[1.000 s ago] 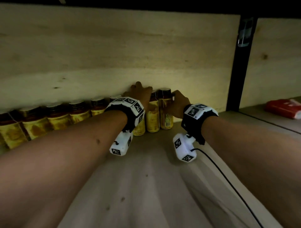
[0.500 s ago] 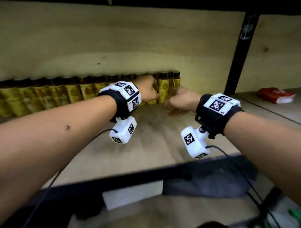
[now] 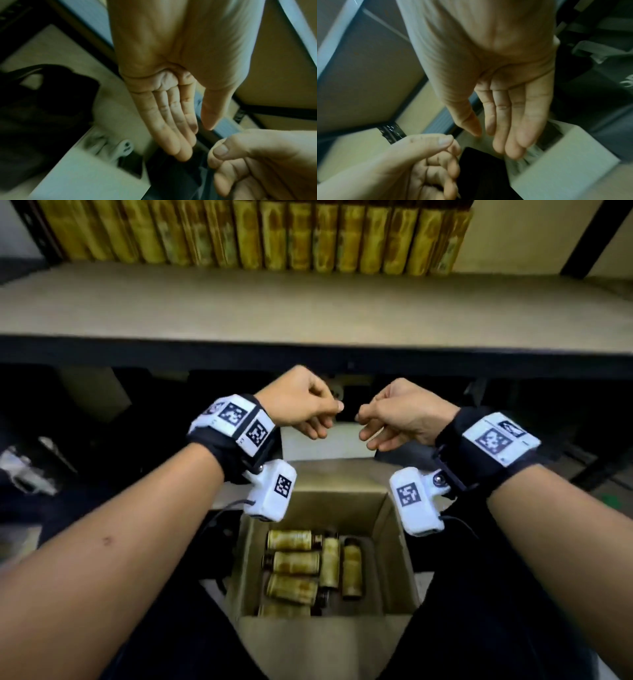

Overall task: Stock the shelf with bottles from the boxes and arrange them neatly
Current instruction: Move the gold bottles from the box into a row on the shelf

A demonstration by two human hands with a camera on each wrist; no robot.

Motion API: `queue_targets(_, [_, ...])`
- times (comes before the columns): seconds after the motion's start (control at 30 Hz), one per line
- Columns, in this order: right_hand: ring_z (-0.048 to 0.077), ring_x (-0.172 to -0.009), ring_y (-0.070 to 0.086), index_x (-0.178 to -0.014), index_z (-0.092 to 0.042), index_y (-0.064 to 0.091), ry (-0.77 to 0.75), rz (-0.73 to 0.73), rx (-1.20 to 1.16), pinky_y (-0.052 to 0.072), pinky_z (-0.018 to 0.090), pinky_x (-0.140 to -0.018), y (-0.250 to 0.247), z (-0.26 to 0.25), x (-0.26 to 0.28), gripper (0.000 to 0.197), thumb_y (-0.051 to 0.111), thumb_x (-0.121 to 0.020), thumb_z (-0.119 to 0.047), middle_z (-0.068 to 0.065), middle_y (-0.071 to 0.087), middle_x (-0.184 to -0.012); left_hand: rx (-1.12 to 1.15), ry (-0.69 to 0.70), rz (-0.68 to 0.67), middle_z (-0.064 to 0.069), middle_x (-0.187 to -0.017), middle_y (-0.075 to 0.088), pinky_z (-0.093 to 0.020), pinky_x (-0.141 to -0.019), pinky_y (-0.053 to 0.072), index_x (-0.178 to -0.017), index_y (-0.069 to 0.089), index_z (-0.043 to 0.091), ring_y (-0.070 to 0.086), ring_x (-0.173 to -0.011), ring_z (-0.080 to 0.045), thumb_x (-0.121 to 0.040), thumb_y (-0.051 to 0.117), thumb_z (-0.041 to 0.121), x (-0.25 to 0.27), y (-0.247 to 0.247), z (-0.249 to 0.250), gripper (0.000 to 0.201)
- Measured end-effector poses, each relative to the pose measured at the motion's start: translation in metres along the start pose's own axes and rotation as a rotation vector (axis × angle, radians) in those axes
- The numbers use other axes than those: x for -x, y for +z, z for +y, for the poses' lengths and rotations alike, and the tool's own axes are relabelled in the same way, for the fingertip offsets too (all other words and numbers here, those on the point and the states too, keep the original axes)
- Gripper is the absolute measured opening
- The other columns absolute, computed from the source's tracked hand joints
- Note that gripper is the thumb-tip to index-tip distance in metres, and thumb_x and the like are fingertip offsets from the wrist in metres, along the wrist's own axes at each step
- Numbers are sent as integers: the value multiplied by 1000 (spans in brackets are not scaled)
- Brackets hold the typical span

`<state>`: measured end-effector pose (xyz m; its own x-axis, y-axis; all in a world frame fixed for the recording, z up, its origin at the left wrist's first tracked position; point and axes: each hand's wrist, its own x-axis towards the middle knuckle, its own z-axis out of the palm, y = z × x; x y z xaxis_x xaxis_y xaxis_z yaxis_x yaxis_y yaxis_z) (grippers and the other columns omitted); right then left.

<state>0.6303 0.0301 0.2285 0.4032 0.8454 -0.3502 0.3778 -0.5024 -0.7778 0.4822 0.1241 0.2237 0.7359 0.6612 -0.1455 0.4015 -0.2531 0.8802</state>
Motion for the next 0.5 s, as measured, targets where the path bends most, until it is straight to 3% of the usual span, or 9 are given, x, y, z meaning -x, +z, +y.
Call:
queue_targets(0.17, [21,-58,61,-101,-5,64,238,-59,72,54,29,-56,57,69,-23,18,57,-94,-20,12,68,-86,122,-387,24,-8,-76,63,-29,-57,55,-81,60,10,61,-59,-18,-93,61,16,-3,56,-107,13])
queue_targets(0.33, [24,-65,61,-94,-11,58,497,-147,-61,51,33,-62,100,144,-42,14,53,-97,-24,8,65,-79,355,-780,64,-9,-96,62,-35,-69,52,-104,61,12,60,-74,-22,-95,56,21,11,103,-201,14])
queue_targets(0.4, [23,-50,55,-81,-11,57,609,-148,-99,46,28,-51,114,172,-49,18,54,-95,-22,8,60,-62,425,-900,78,-11,-105,62,-37,-79,50,-115,57,9,59,-83,-26,-95,53,21,15,119,-231,23])
queue_targets(0.5, [14,-26,39,-59,-13,41,698,-168,-82,32,19,-42,131,208,-60,37,56,-93,-17,1,43,-34,437,-1006,61,-9,-94,60,-36,-85,52,-129,53,2,59,-83,-27,-93,53,23,13,137,-259,41])
